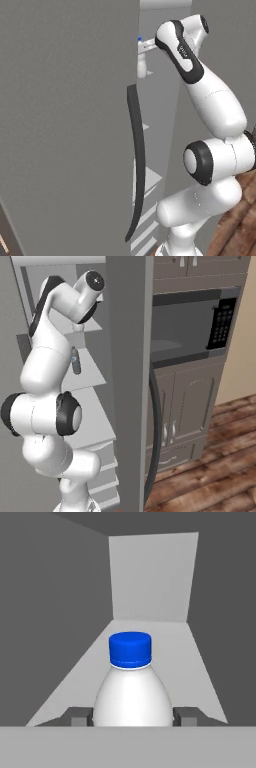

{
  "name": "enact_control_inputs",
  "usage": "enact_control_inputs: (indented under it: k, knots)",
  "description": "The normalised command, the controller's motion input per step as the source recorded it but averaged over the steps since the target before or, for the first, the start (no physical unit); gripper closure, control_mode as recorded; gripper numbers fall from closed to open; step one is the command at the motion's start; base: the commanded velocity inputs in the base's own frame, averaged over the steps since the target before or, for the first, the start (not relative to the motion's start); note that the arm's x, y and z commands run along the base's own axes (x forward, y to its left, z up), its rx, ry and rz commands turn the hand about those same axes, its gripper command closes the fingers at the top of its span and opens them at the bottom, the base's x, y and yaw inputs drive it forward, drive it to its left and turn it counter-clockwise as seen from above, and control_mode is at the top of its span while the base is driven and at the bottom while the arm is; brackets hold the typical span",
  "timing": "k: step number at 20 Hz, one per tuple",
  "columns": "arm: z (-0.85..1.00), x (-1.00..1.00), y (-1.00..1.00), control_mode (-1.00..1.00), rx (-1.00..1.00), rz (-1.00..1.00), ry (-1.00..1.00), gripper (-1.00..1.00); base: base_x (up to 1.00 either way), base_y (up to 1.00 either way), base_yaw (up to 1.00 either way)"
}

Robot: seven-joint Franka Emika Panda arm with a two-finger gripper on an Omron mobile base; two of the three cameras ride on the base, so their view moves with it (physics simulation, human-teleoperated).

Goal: Take the bottled waters from the counter and place them in the freezer to freeze. Close the freezer door after placing the bottles.

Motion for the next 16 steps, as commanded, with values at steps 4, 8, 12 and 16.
enact_control_inputs:
  k: [4, 8, 12, 16]
  knots:
    - [0.0, 0.19, 0.02, -1.0, 0.02, 0.01, 0.0, 1.0, 0.0, 0.0, 0.0]
    - [0.0, 0.18, 0.09, -1.0, 0.06, 0.03, -0.02, 1.0, 0.0, 0.0, 0.0]
    - [-0.03, 0.21, 0.08, -1.0, 0.17, 0.02, 0.0, 1.0, 0.0, 0.0, 0.0]
    - [-0.16, 0.23, 0.11, -1.0, 0.12, 0.0, -0.17, 1.0, 0.0, 0.0, 0.0]
